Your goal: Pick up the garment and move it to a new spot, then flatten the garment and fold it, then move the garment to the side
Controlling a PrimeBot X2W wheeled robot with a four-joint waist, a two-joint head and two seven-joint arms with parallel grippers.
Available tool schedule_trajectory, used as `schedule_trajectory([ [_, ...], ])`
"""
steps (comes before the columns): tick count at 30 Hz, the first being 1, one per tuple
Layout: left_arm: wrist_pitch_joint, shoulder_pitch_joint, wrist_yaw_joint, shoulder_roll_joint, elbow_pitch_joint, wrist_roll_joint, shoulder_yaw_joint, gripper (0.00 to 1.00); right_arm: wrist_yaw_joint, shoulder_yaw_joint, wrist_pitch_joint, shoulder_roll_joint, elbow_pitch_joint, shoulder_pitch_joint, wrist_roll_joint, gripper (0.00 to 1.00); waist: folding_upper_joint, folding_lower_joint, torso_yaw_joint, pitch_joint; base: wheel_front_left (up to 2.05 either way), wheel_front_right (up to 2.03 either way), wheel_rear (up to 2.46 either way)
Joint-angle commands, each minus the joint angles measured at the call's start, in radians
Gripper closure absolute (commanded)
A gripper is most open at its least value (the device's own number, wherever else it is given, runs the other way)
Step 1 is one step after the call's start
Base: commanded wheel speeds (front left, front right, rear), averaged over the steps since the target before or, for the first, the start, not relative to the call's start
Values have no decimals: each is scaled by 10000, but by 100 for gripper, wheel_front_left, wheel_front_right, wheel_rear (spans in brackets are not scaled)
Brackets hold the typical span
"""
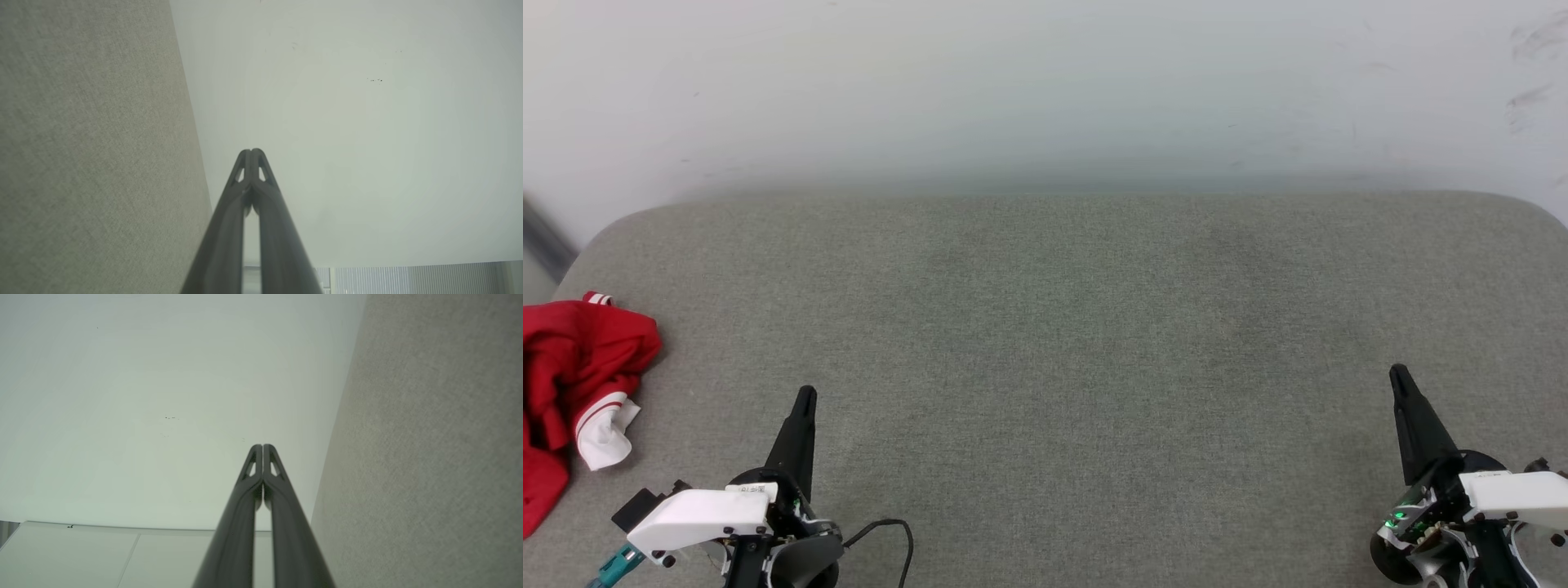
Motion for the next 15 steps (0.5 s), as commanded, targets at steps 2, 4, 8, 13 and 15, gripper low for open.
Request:
schedule_trajectory([
  [2,14,-56,-27,-10,-4,-3,4,100,-3,5,-7,44,10,-111,-46,100,0,0,0,0,0,0,0],
  [4,14,-56,-27,-10,-4,-3,4,100,-3,5,-7,44,10,-111,-46,100,0,0,0,0,0,0,0],
  [8,14,-56,-27,-10,-4,-3,4,100,-3,5,-7,44,10,-111,-46,100,0,0,0,0,0,0,0],
  [13,-13,96,4,-15,156,-3,-38,0,-2,12,-12,2,140,124,0,0,0,0,-1,1,0,0,0],
  [15,-62,188,4,-24,205,1,-116,0,-2,42,-63,2,189,235,-13,0,0,0,-2,3,0,0,0],
])
